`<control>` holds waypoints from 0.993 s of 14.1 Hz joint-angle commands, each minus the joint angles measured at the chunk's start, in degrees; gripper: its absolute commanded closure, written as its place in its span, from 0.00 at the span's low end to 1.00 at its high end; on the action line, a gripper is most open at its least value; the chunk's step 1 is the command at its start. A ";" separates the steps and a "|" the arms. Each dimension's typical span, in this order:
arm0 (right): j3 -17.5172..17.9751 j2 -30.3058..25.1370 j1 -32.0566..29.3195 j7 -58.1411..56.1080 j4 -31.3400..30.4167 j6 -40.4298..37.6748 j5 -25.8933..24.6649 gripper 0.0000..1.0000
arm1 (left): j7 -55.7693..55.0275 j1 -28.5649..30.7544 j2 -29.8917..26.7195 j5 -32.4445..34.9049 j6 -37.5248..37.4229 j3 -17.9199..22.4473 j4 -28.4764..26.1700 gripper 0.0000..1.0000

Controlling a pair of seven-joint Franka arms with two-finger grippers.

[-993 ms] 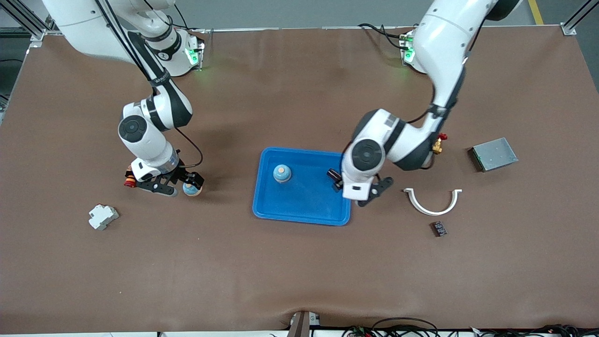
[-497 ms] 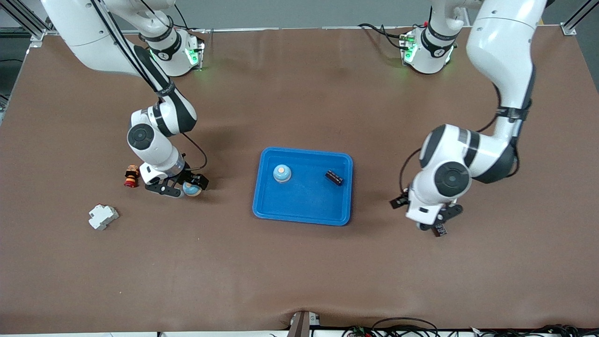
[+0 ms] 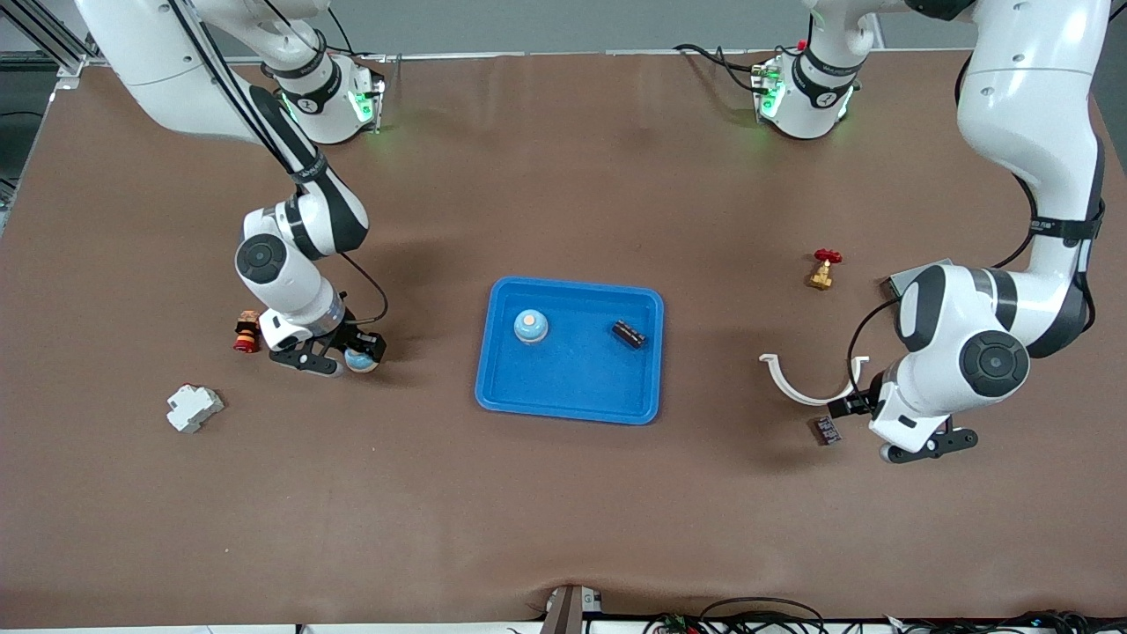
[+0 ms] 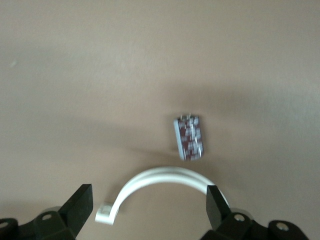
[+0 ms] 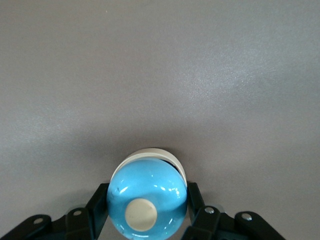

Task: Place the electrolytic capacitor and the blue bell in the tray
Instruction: 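Grasp another bell with the right gripper while the left gripper grasps another capacitor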

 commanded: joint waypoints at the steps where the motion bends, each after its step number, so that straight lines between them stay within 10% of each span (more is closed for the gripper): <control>1: 1.50 -1.67 -0.34 4.19 3.40 -7.44 -1.28 1.00 | -1.39 -0.78 2.97 0.67 5.85 -0.54 -0.11 0.00; 4: 2.29 -2.20 4.13 14.28 13.32 -22.21 -0.84 1.00 | -3.33 -1.22 5.17 0.58 8.68 -0.46 -0.02 0.00; 14: 0.89 12.45 18.81 42.77 40.82 -31.64 2.16 1.00 | -4.56 -0.09 7.99 0.23 10.79 -0.28 1.56 0.00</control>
